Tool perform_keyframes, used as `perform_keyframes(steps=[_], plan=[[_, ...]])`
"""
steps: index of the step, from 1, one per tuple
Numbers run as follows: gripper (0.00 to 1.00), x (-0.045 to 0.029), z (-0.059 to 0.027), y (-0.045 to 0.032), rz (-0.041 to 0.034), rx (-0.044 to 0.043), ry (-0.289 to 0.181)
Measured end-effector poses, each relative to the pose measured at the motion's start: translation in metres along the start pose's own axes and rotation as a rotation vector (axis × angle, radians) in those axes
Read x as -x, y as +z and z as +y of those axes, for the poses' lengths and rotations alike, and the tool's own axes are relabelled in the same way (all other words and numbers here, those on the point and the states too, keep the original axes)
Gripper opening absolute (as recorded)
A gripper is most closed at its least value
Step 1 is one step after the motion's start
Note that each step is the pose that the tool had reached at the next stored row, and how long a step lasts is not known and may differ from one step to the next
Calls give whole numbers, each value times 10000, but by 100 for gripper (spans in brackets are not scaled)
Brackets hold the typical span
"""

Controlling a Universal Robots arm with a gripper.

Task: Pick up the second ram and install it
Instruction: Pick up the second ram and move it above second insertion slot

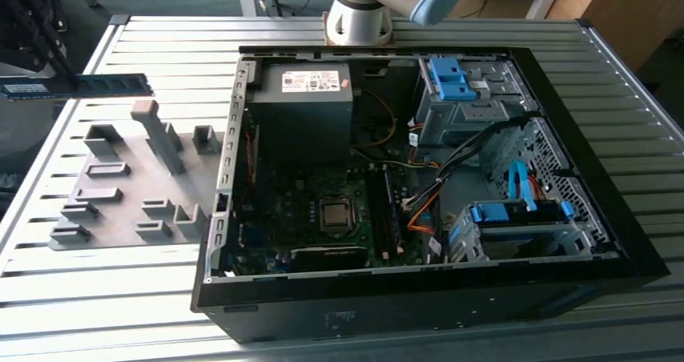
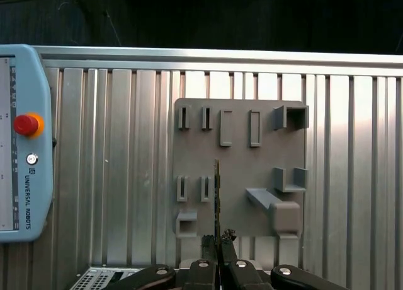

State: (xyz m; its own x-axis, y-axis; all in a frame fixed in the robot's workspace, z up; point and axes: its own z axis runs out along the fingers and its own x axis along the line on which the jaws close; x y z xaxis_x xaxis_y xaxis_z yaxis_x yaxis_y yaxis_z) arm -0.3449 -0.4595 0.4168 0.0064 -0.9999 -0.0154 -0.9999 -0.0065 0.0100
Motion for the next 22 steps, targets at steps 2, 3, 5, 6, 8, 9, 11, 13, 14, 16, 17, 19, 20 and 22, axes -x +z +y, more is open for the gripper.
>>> perform_keyframes(steps=[2,3,5,6,8,9,11,13,14,16,17,19,20,22], plan=[[14,0,-11,0,0,0,0],[14,0,-16,0,0,0,0],[14,0,-27,0,0,0,0],[14,0,-33,0,0,0,0],[14,0,-45,-1,0,1,0],[14,0,-51,0,0,0,0],[14,-1,-63,0,-1,-1,0],[14,-1,-76,-1,0,1,0],[14,-1,-81,-1,0,0,0],[14,-1,-119,-1,0,0,0],[14,-1,-126,-1,0,0,0],[14,-1,-139,-1,0,0,0],[14,-1,-144,-1,0,0,0],[14,-1,-157,-1,-1,0,0]])
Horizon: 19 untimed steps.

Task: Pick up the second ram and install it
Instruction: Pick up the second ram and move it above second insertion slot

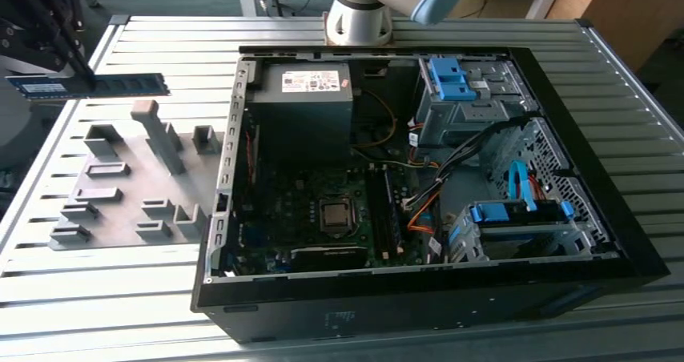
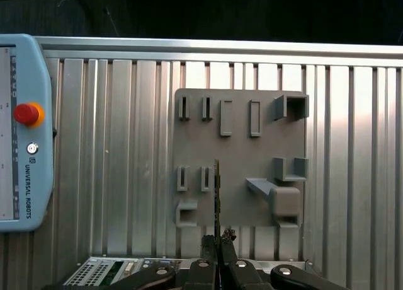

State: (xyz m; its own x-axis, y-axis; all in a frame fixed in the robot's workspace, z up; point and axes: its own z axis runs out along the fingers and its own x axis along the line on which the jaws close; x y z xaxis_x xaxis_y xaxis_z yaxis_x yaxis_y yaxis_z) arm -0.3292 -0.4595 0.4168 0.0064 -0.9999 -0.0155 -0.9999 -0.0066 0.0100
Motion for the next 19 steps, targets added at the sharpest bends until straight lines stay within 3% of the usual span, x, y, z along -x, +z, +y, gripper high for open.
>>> perform_keyframes(steps=[19], plan=[[14,-1,-122,-2,1,1,0]])
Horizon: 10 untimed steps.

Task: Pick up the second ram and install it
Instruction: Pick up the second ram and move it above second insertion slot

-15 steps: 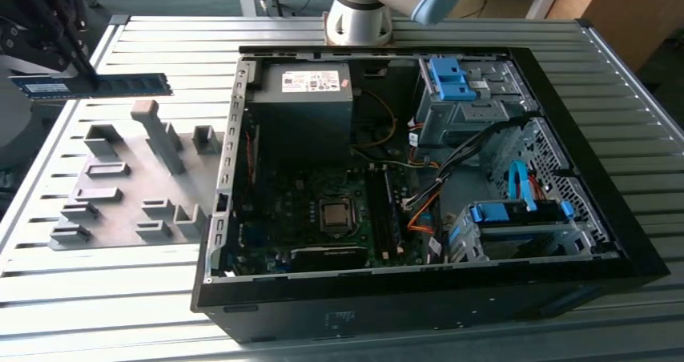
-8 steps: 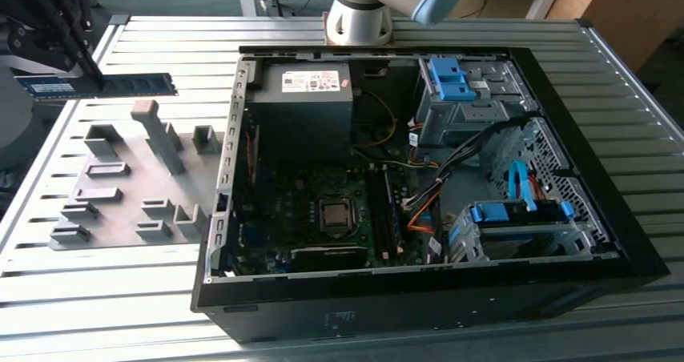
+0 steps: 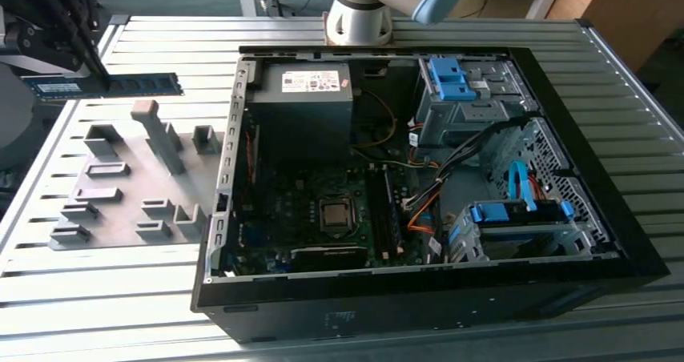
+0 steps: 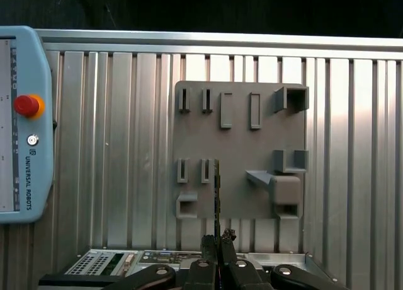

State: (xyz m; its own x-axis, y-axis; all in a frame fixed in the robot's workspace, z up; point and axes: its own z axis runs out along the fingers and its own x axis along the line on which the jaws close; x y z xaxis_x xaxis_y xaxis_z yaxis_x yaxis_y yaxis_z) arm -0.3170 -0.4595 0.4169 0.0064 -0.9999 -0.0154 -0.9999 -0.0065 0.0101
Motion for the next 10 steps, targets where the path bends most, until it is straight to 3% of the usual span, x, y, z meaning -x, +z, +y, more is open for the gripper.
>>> perform_keyframes(steps=[10], plan=[[14,0,-67,0,-2,-1,0]])
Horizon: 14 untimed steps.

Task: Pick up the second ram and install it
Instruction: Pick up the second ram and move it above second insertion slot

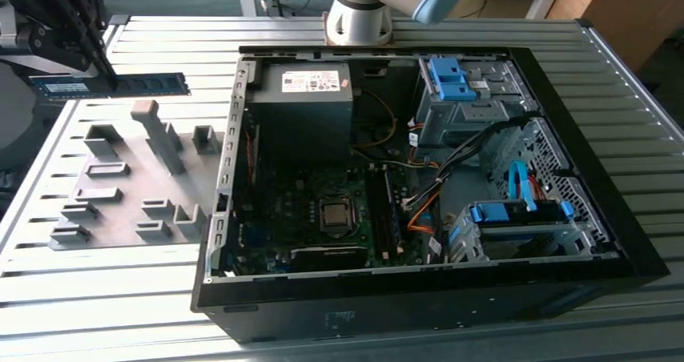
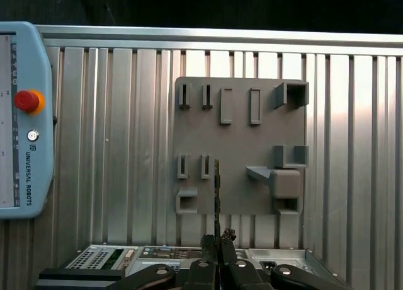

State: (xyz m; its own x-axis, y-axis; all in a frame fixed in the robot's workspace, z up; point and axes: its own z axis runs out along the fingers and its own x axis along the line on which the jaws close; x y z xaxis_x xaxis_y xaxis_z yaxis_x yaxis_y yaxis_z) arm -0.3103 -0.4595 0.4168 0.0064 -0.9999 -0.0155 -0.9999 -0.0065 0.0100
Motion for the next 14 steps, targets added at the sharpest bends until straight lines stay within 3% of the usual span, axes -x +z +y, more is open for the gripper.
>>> perform_keyframes(steps=[14], plan=[[14,-1,-102,-2,1,0,0]])
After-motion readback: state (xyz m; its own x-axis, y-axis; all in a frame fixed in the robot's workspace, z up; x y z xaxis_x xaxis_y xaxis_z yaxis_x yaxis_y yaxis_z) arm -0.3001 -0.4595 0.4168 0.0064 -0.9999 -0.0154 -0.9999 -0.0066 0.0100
